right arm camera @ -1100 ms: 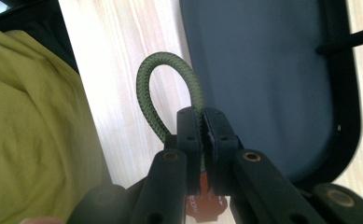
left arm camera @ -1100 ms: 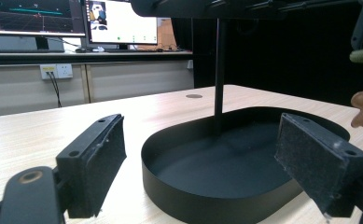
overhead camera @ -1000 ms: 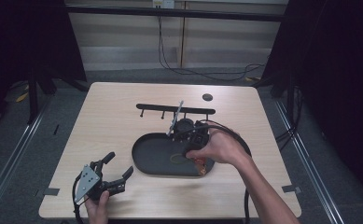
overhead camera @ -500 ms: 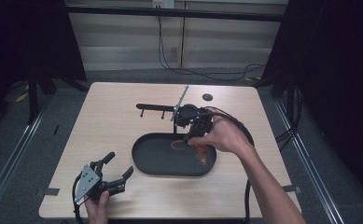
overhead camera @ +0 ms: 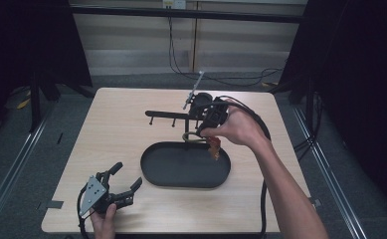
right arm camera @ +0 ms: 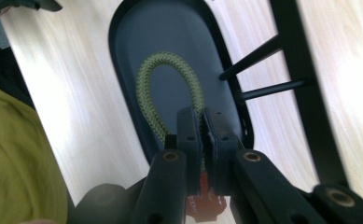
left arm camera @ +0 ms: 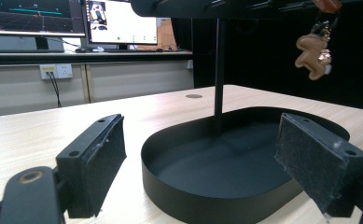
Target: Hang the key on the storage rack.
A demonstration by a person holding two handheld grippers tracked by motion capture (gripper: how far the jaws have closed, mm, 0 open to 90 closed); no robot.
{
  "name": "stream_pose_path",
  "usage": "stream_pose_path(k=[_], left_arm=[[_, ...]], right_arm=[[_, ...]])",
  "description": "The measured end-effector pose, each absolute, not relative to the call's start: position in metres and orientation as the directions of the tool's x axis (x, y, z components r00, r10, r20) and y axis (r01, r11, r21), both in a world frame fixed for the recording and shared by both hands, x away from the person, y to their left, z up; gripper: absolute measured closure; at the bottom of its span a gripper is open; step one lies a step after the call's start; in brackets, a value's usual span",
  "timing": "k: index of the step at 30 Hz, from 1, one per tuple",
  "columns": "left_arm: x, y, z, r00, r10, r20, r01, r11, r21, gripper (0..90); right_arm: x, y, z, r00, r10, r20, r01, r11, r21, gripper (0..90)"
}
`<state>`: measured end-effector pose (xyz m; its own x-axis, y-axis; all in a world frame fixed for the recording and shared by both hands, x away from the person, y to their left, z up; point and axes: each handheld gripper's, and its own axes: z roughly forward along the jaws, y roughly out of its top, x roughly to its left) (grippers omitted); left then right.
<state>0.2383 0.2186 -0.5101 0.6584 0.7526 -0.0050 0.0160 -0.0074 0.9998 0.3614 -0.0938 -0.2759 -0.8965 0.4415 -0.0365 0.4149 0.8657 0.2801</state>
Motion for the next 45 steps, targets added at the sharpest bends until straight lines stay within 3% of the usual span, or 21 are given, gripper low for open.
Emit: stream_pose_path(k=[13,45], left_arm=[[0.238,0.218,-0.510,0.659,0.752,-0.007,0.014,-0.003,1.000,15.7],[0.238,0.219,-0.510,0.659,0.752,0.000,0.012,-0.010,1.000,15.7]], right_arm=[[0.389,-0.085,-0.278,-0.877,0.477,-0.059,0.441,0.848,0.295,85.4],[0.400,-0.095,-0.285,-0.841,0.539,-0.045,0.498,0.804,0.325,79.9]])
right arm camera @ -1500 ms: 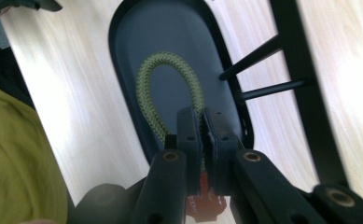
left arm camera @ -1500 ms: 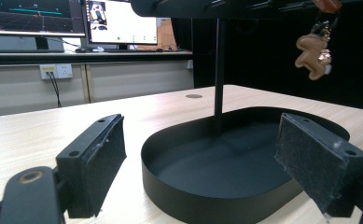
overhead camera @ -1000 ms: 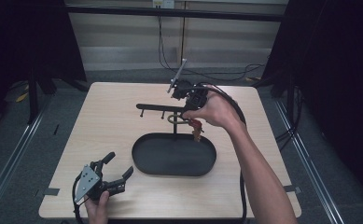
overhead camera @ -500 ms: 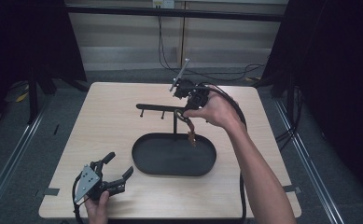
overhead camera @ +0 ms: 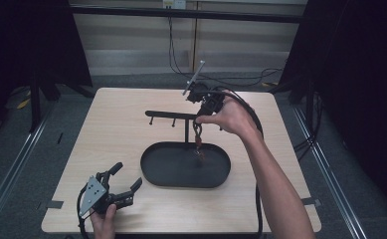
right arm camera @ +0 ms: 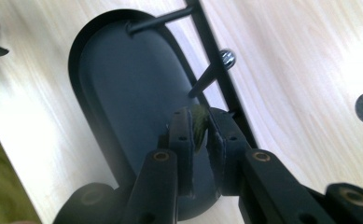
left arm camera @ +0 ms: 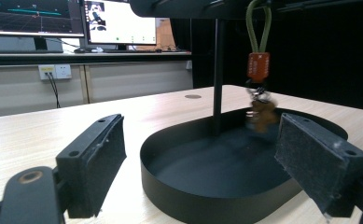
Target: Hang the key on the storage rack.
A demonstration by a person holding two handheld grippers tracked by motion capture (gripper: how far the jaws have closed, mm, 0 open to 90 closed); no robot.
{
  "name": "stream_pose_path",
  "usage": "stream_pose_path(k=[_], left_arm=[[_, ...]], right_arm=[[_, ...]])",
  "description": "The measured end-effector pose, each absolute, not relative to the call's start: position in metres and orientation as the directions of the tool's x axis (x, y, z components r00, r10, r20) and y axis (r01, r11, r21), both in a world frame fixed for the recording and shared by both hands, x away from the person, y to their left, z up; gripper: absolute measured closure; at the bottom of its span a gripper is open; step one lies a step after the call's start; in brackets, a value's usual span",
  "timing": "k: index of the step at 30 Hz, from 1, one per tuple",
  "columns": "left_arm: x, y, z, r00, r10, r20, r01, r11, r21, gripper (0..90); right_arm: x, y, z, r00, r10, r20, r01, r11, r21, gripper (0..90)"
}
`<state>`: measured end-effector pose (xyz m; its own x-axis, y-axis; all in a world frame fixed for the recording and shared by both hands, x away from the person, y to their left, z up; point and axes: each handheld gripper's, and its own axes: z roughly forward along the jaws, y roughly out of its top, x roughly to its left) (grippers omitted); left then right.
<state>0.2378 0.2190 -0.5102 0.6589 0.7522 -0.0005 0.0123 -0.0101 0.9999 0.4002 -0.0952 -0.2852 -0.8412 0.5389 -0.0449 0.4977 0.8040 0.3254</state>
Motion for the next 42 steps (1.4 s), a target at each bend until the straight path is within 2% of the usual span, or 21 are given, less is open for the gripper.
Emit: stream_pose_path(k=[10,20,21,28,34,36,42], left_arm=[[0.238,0.218,-0.510,0.661,0.751,-0.010,0.015,0.000,1.000,15.7],[0.238,0.219,-0.510,0.662,0.750,-0.001,0.016,-0.012,1.000,15.7],[0.238,0.219,-0.510,0.661,0.750,-0.002,0.015,-0.010,1.000,15.7],[0.238,0.219,-0.510,0.662,0.750,-0.006,0.017,-0.007,1.000,15.7],[0.238,0.219,-0.510,0.662,0.749,-0.002,0.017,-0.012,1.000,15.7],[0.238,0.219,-0.510,0.662,0.750,-0.005,0.017,-0.009,1.000,15.7],[0.238,0.219,-0.510,0.662,0.749,-0.003,0.017,-0.011,1.000,15.7]], right_arm=[[0.400,-0.104,-0.288,-0.836,0.548,-0.002,0.517,0.790,0.330,77.6],[0.389,-0.117,-0.285,-0.821,0.568,0.050,0.541,0.749,0.382,61.8],[0.384,-0.120,-0.285,-0.821,0.568,0.058,0.540,0.739,0.402,56.0],[0.370,-0.128,-0.295,-0.818,0.574,0.036,0.509,0.692,0.512,41.1],[0.360,-0.135,-0.301,-0.809,0.587,0.030,0.488,0.643,0.591,35.5],[0.353,-0.139,-0.306,-0.803,0.595,0.033,0.477,0.609,0.633,30.5],[0.339,-0.149,-0.317,-0.791,0.611,0.028,0.453,0.555,0.697,28.5]])
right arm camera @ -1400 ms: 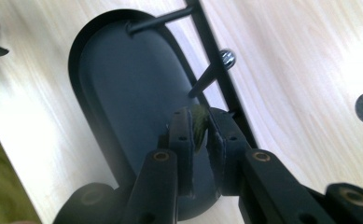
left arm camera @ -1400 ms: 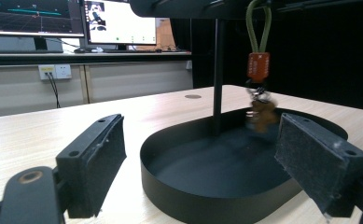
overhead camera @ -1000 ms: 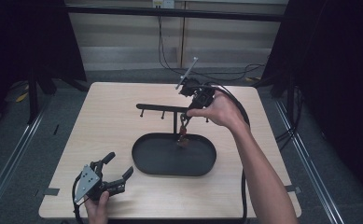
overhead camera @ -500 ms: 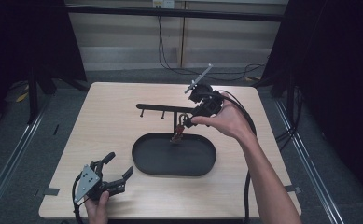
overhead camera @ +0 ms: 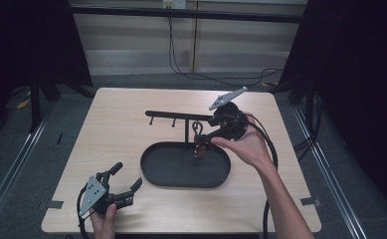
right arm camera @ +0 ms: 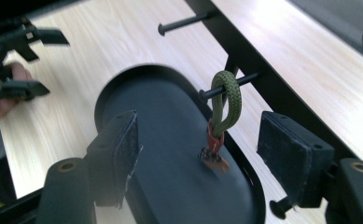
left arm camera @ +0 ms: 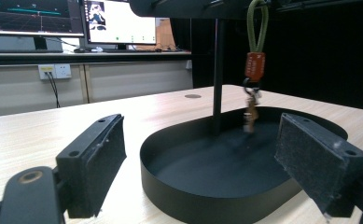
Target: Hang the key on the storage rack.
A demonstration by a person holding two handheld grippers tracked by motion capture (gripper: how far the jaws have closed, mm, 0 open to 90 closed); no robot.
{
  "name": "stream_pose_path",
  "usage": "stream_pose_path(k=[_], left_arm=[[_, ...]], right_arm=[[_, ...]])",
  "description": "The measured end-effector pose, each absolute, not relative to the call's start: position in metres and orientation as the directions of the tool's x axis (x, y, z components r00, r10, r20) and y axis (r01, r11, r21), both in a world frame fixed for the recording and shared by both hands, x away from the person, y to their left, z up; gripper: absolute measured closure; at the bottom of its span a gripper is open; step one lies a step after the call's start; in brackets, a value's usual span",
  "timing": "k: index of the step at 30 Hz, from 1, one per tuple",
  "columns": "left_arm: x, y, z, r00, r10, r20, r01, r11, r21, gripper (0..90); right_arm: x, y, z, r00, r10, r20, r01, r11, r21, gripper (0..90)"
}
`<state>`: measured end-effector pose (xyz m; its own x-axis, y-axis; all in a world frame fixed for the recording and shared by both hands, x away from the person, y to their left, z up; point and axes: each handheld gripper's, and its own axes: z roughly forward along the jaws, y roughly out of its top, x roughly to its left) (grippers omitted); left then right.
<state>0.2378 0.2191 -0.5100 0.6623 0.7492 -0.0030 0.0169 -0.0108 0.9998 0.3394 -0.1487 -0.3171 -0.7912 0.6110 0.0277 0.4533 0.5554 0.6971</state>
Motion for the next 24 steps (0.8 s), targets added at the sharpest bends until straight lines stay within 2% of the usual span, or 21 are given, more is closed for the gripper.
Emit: stream_pose_path(k=[4,15,22,24], left_arm=[[0.238,0.219,-0.510,0.662,0.750,-0.007,0.017,-0.006,1.000,15.7],[0.238,0.219,-0.510,0.661,0.750,-0.004,0.016,-0.009,1.000,15.7],[0.238,0.219,-0.510,0.662,0.750,-0.006,0.017,-0.006,1.000,15.7],[0.238,0.219,-0.510,0.662,0.750,-0.006,0.017,-0.006,1.000,15.7]], right_arm=[[0.329,-0.152,-0.325,-0.775,0.631,0.037,0.428,0.481,0.765,28.8],[0.304,-0.155,-0.355,-0.756,0.654,0.033,0.368,0.383,0.847,28.6],[0.291,-0.165,-0.376,-0.732,0.678,0.066,0.367,0.311,0.876,21.8],[0.287,-0.168,-0.382,-0.719,0.691,0.069,0.369,0.296,0.881,17.4]])
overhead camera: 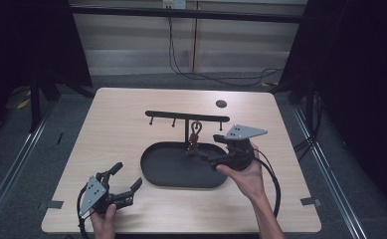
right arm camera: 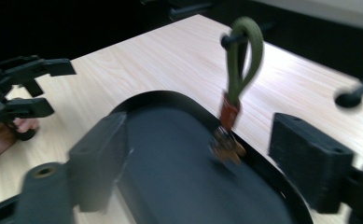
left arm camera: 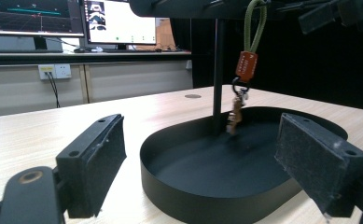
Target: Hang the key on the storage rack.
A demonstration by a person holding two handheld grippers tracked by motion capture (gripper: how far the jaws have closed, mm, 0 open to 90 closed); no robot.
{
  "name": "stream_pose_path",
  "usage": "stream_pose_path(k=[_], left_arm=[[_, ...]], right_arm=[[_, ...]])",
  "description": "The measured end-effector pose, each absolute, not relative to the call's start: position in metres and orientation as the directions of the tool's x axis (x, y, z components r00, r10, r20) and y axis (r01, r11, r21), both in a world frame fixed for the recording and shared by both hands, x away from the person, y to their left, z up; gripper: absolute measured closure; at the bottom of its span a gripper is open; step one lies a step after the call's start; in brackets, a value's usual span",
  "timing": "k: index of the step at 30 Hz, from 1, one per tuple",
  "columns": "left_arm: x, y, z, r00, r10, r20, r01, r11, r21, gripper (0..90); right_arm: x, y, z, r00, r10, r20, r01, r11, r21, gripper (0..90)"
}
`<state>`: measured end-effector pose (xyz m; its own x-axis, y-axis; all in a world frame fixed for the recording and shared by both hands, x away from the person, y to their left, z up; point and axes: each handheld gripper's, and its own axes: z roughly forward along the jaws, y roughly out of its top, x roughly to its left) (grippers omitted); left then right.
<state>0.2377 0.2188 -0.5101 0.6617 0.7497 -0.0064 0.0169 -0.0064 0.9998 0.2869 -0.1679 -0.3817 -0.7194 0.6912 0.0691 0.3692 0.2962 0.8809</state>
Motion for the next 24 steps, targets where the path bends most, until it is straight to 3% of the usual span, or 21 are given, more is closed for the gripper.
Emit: stream_pose_path(k=[4,16,24], left_arm=[[0.238,0.219,-0.510,0.662,0.750,-0.007,0.017,-0.006,1.000,15.7],[0.238,0.219,-0.510,0.662,0.749,-0.004,0.017,-0.010,1.000,15.7],[0.238,0.219,-0.510,0.662,0.750,-0.007,0.017,-0.006,1.000,15.7]], right_arm=[[0.280,-0.174,-0.396,-0.705,0.703,0.098,0.385,0.262,0.885,13.5],[0.264,-0.193,-0.442,-0.640,0.756,0.134,0.398,0.177,0.900,13.7],[0.250,-0.201,-0.476,-0.585,0.805,0.095,0.303,0.109,0.947,13.7]])
